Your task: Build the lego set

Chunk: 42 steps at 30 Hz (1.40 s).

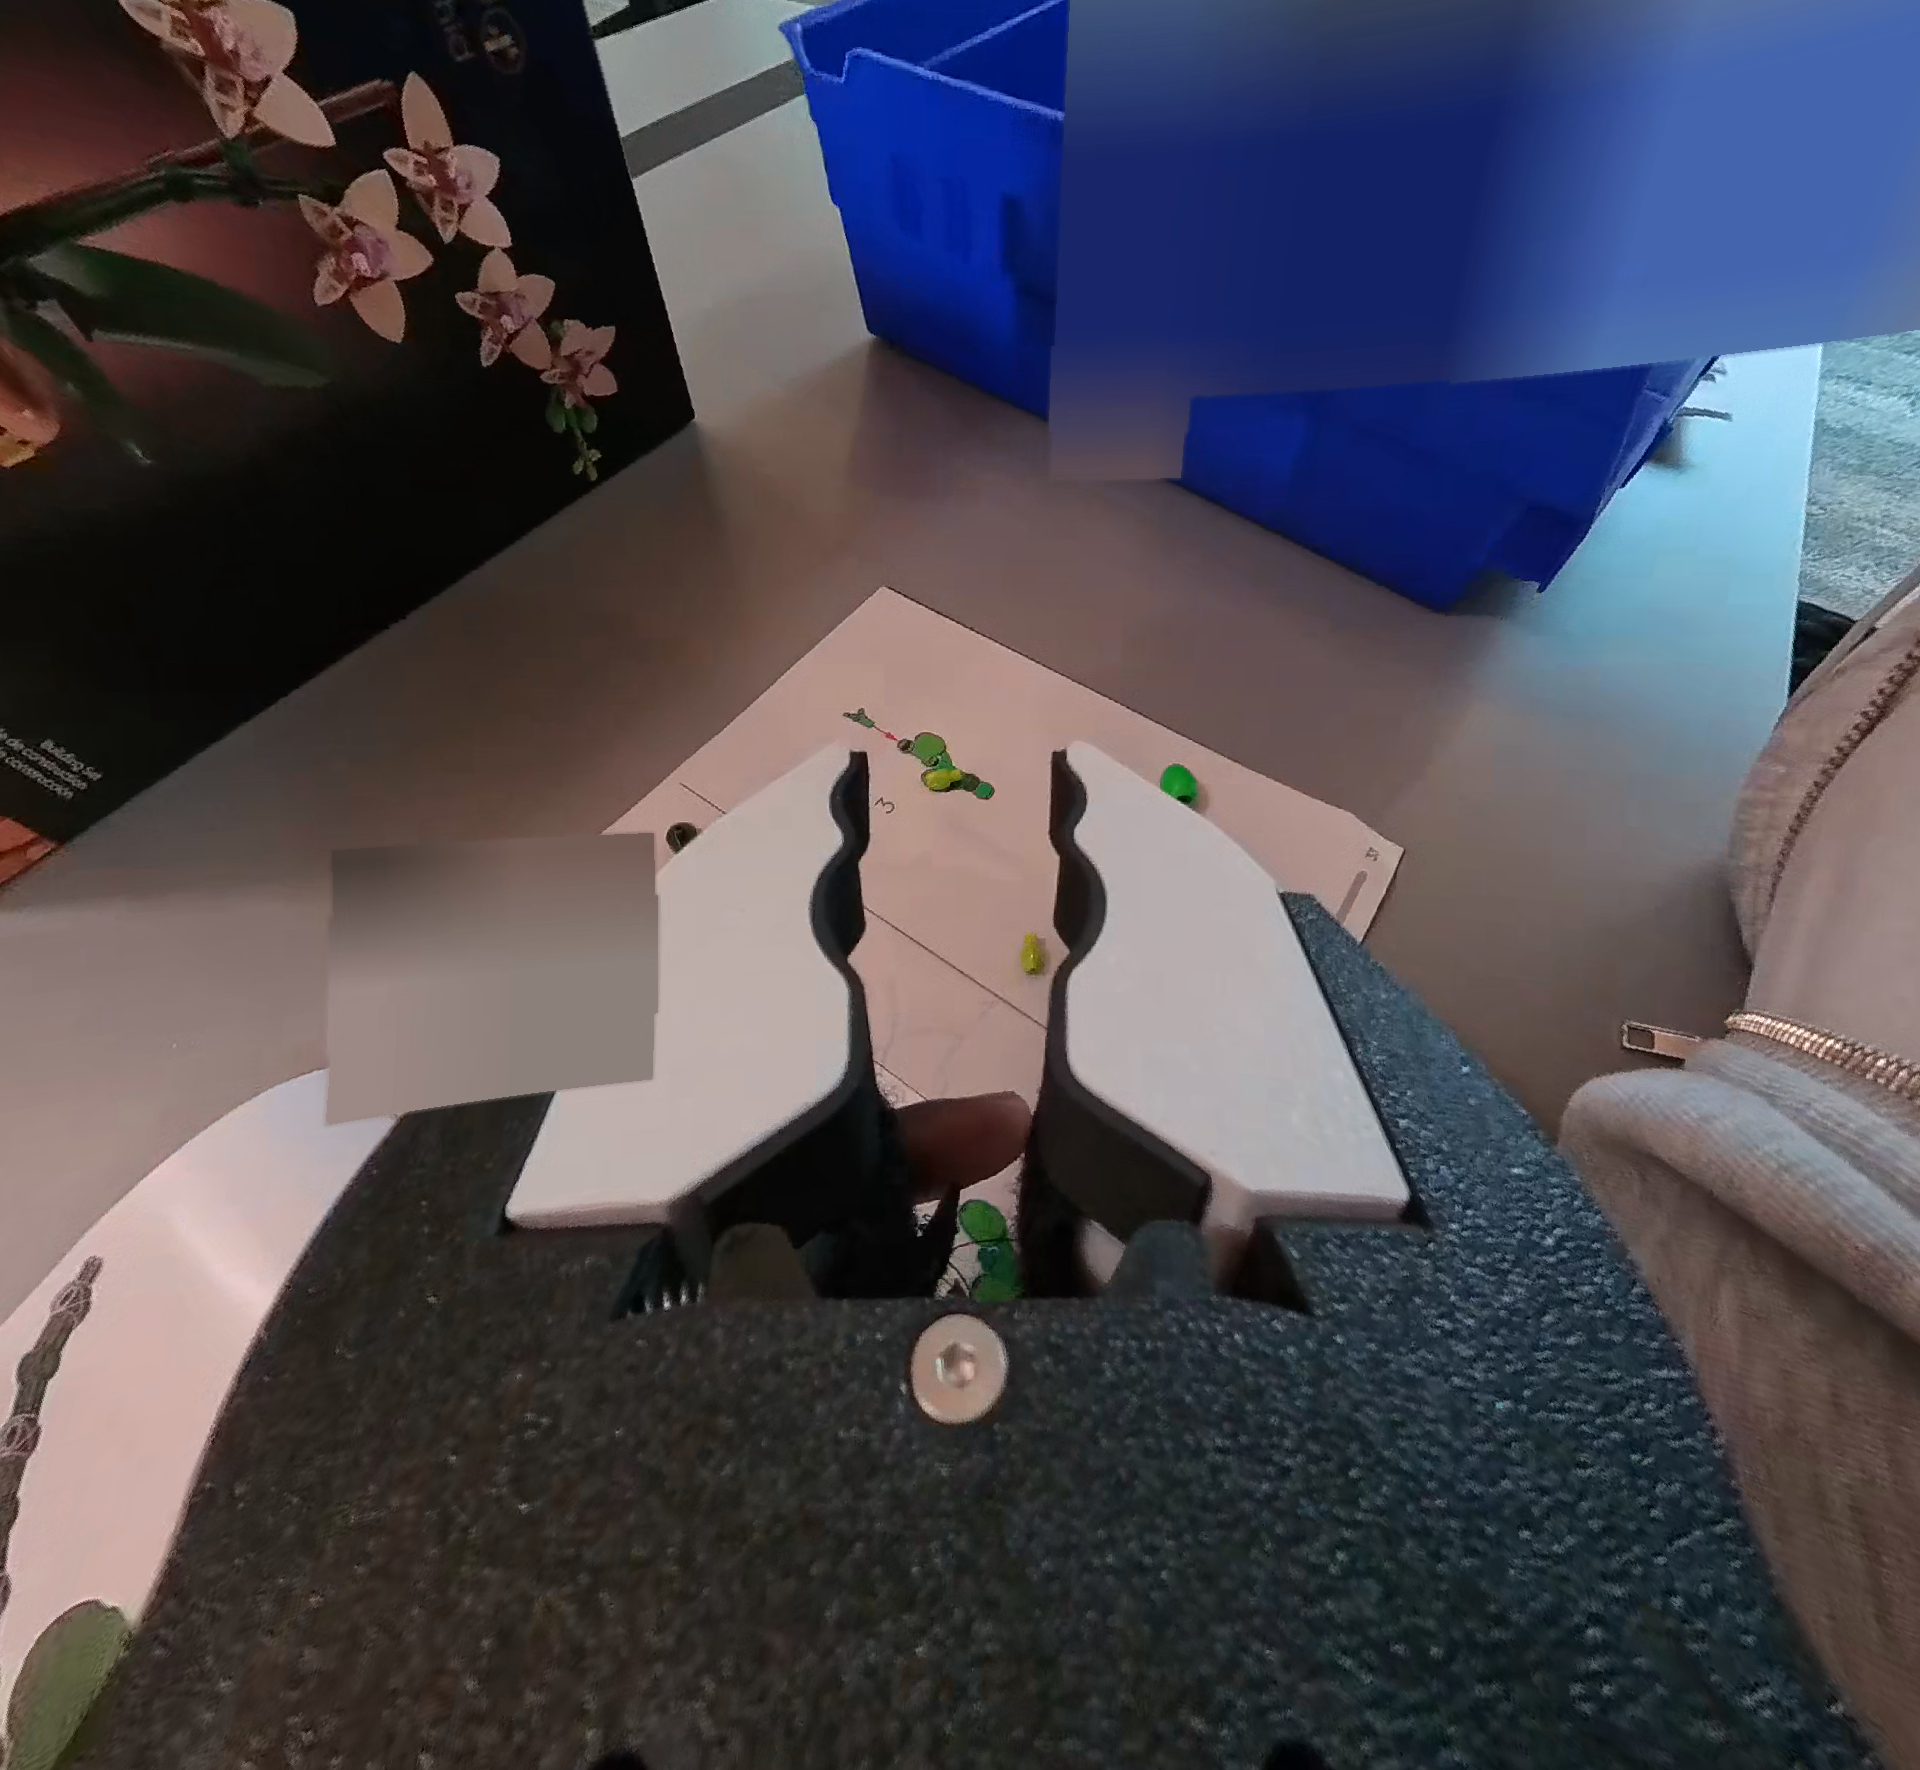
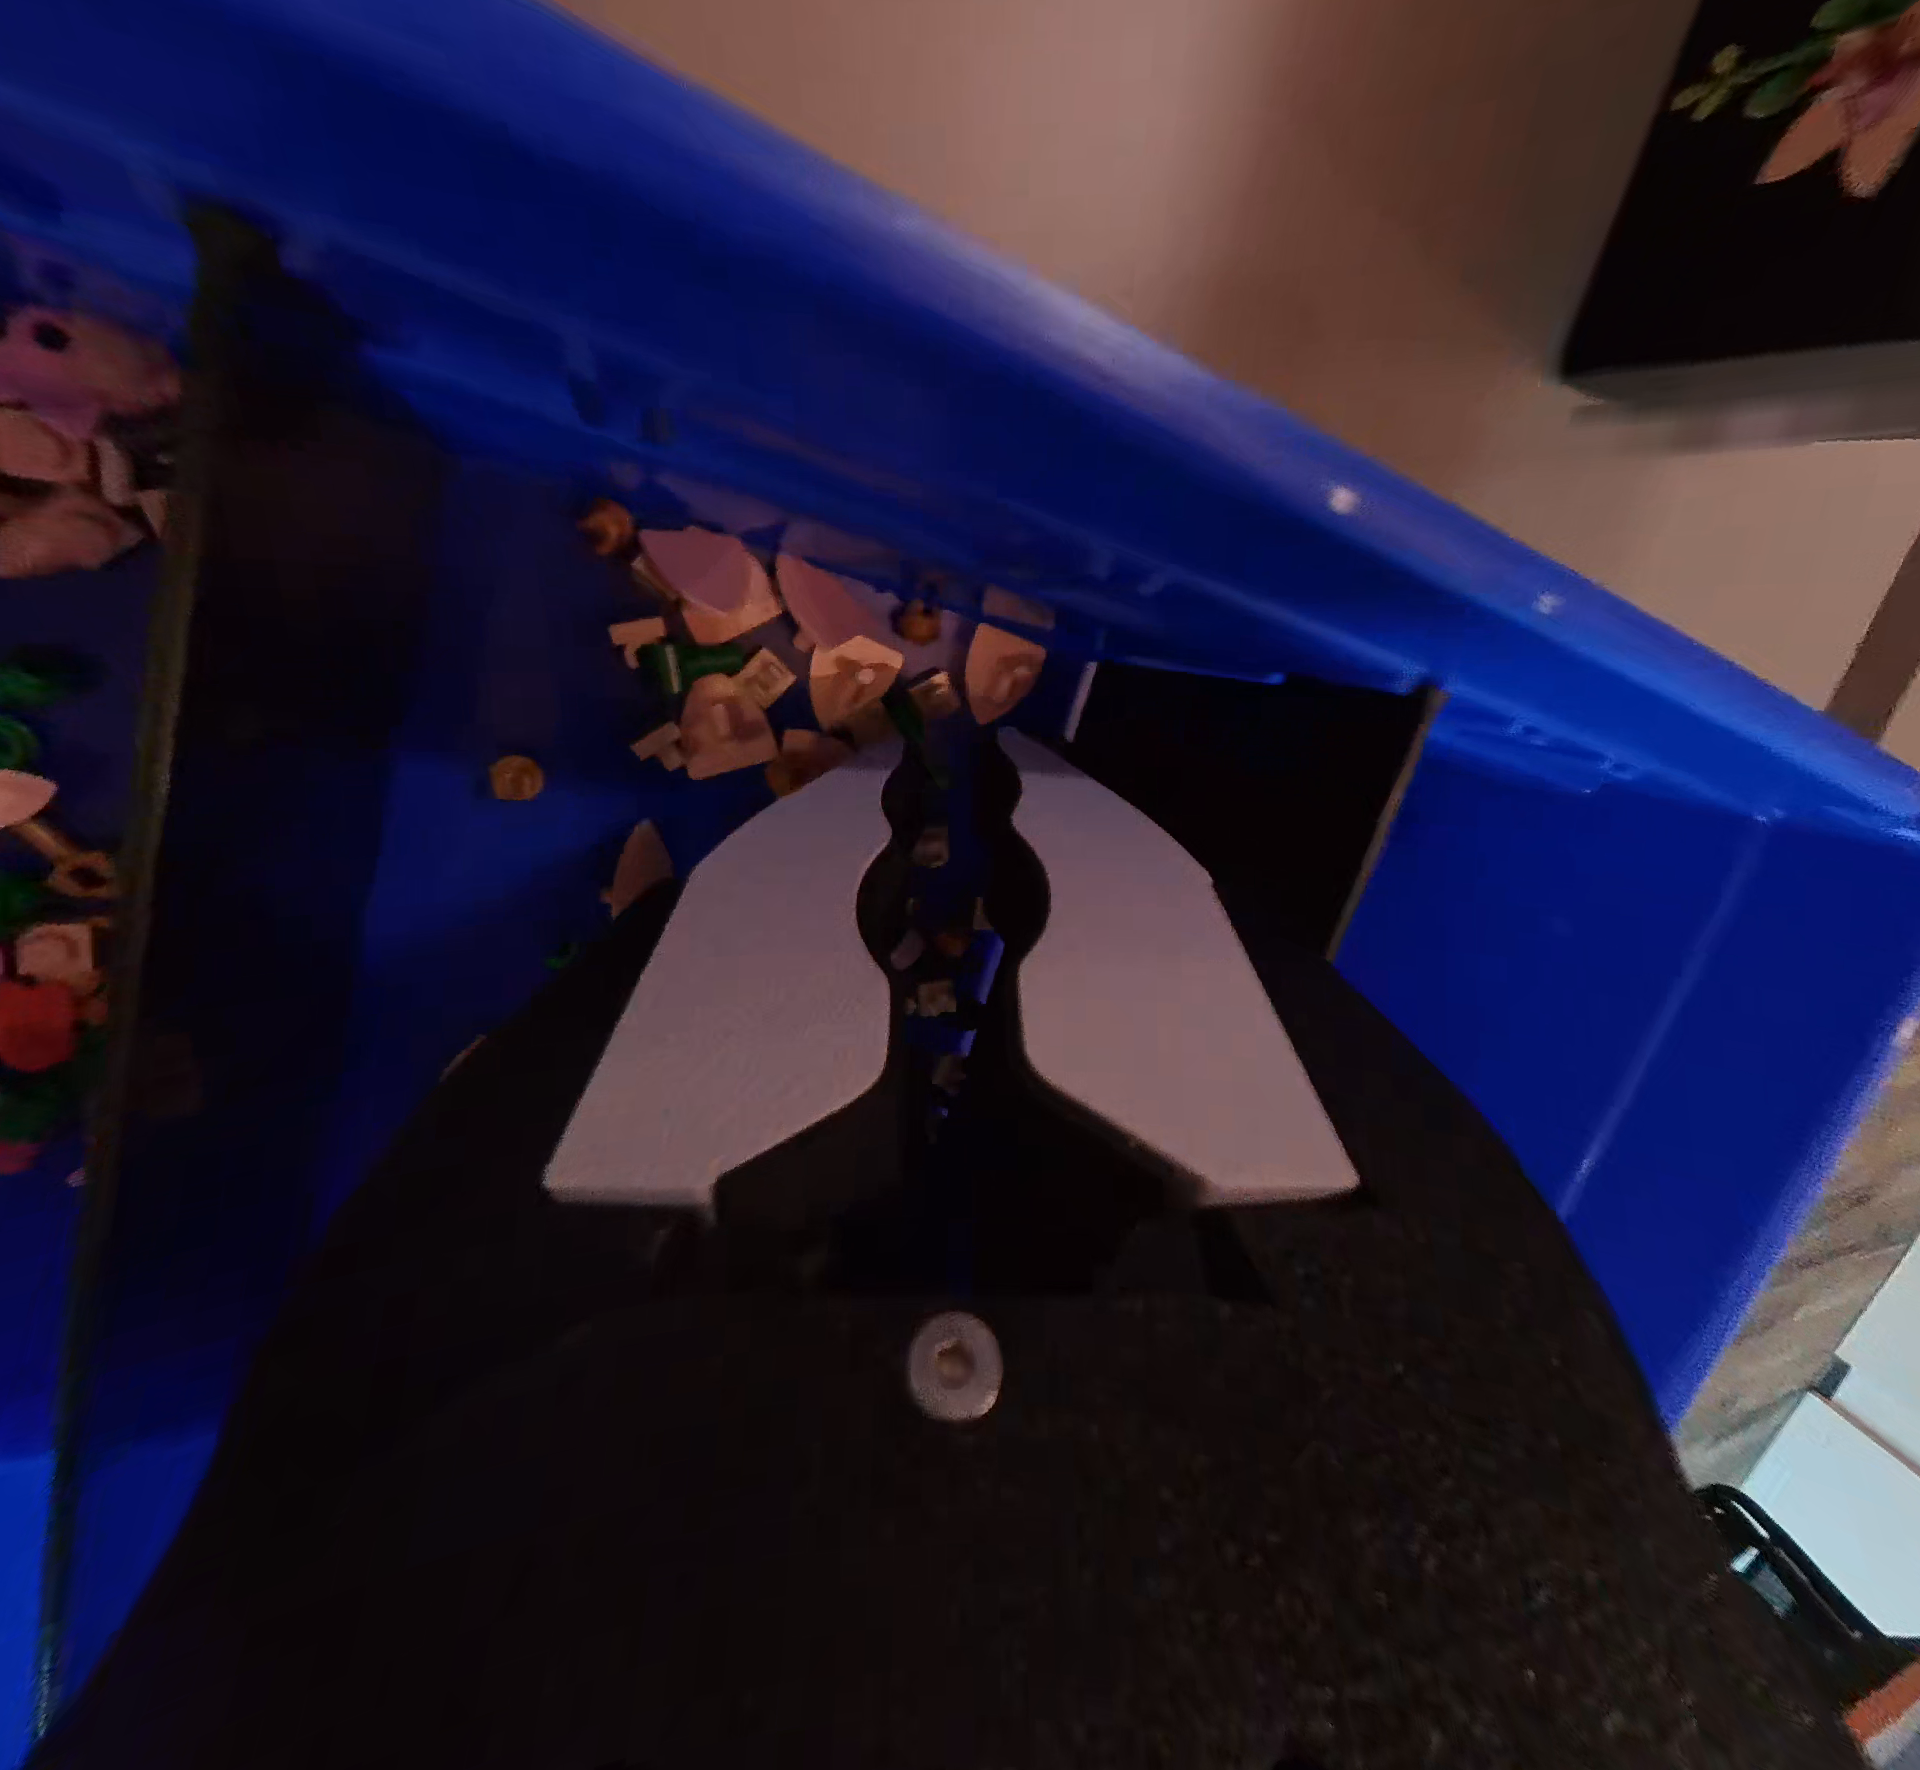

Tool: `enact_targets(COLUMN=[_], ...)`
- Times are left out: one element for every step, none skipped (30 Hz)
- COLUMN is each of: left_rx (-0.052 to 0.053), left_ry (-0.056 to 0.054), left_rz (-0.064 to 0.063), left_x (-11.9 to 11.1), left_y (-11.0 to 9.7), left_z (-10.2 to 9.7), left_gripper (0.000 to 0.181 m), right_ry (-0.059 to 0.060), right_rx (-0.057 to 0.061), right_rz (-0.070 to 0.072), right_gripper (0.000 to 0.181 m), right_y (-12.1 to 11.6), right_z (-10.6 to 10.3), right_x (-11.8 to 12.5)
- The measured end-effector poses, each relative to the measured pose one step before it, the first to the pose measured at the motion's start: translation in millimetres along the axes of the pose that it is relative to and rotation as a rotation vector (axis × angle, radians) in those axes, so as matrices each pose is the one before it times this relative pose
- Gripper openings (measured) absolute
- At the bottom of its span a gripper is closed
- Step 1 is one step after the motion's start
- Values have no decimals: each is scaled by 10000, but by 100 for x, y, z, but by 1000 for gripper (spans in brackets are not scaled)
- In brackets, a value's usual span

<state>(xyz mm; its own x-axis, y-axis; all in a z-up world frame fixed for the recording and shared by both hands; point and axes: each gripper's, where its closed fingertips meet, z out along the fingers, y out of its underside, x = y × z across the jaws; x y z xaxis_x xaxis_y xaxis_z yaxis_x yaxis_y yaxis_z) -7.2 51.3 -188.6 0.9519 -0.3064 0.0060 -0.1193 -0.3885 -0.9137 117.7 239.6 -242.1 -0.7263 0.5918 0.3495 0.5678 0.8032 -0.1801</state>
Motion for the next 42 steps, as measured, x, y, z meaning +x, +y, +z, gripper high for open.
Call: enact_targets(left_rx=[13,13,14,15,18,13,4,0,1,-1,-8,2,36,62,64,57,50,50,49,58,81,89,66,36,26,23,17,19,30,38,30,-1,-37,-57,-62,-57,-54,-58,-60,-52,-39,-30], left_ry=[33,24,8,9,19,15,2,-4,-10,-13,-9,-7,-3,0,6,18,24,26,35,40,38,34,36,34,12,-22,-52,-62,-57,-50,-31,-4,7,3,11,38,46,23,0,-9,-11,-6], left_rz=[-8,10,8,-8,-25,-35,-36,-34,-37,-39,-30,-8,19,27,18,9,5,7,13,33,60,72,73,81,103,118,96,36,-38,-101,-137,-143,-117,-70,-22,12,24,8,-25,-64,-95,-94], left_x=[8,25,-5,7,4,-7,-55,-65,-90,-89,-87,-63,-31,-18,-11,14,37,57,105,128,137,115,97,64,53,10,-36,-58,-77,-95,-99,-72,-47,-33,-5,39,29,-25,-72,-99,-89,-61], left_y=[39,28,19,22,31,47,77,100,109,84,56,-25,-98,-134,-115,-75,-37,-18,5,4,-45,-77,-109,-126,-151,-138,-95,-29,30,97,125,162,167,146,111,89,82,104,126,134,125,95], left_z=[31,30,23,-9,-12,-39,-38,-33,-33,-22,-19,-52,-83,-83,-85,-87,-86,-106,-162,-210,-258,-262,-263,-256,-251,-255,-244,-194,-146,-52,17,92,120,120,110,98,74,53,54,64,74,71], left_gripper=[33,32,32,32,32,32,32,33,32,32,32,32,32,32,32,32,32,32,32,32,32,32,32,32,32,32,32,32,32,32,32,32,32,32,32,32,32,32,32,32,32,32], right_ry=[-40,168,-56,-100,-13,-71,-34,-6,4,77,287,227,153,102,276,318,349,271,94,-31,-55,-9,-152,-307,-362,-292,-307,-73,148,162,122,-28,-66,-102,-244,37,45,-13,29,19,-81,-188], right_rx=[-229,-164,-157,-76,73,40,66,88,71,50,74,142,177,173,205,200,161,245,356,250,-114,-433,-489,-523,-435,-340,-211,-133,-6,97,137,46,-137,-241,-109,175,165,-2,-7,50,41,43], right_rz=[-143,-85,-45,54,85,88,56,6,-3,33,118,178,304,389,356,273,297,337,304,103,-203,-450,-483,-327,-171,-158,-156,-91,-20,23,37,-33,-112,-128,-103,7,-51,-44,98,204,195,130], right_gripper=[10,10,10,6,5,3,2,1,1,1,0,0,0,0,0,0,0,0,0,0,0,0,5,8,9,11,14,15,15,14,14,13,13,12,12,4,3,3,3,3,3,2], right_y=[231,217,265,154,-33,5,-16,3,-11,-17,-7,-49,-100,-145,-245,-336,-449,-747,-992,-830,-210,380,628,753,703,600,410,207,-38,-237,-301,-168,147,327,131,-270,-248,-9,5,-3,15,18], right_z=[217,224,256,210,19,17,11,-7,-16,-49,-213,-466,-685,-846,-980,-1065,-1132,-1132,-928,-510,-21,427,814,1114,1249,1169,928,670,401,189,81,118,242,369,426,265,86,19,4,1,-13,-44], right_x=[-175,136,-126,-162,-1,-77,-37,-7,8,74,327,298,257,201,371,333,364,201,-138,-374,-327,-81,-134,-267,-342,-311,-432,-117,232,320,310,88,3,-99,-364,37,94,7,-12,-28,-4,-54])
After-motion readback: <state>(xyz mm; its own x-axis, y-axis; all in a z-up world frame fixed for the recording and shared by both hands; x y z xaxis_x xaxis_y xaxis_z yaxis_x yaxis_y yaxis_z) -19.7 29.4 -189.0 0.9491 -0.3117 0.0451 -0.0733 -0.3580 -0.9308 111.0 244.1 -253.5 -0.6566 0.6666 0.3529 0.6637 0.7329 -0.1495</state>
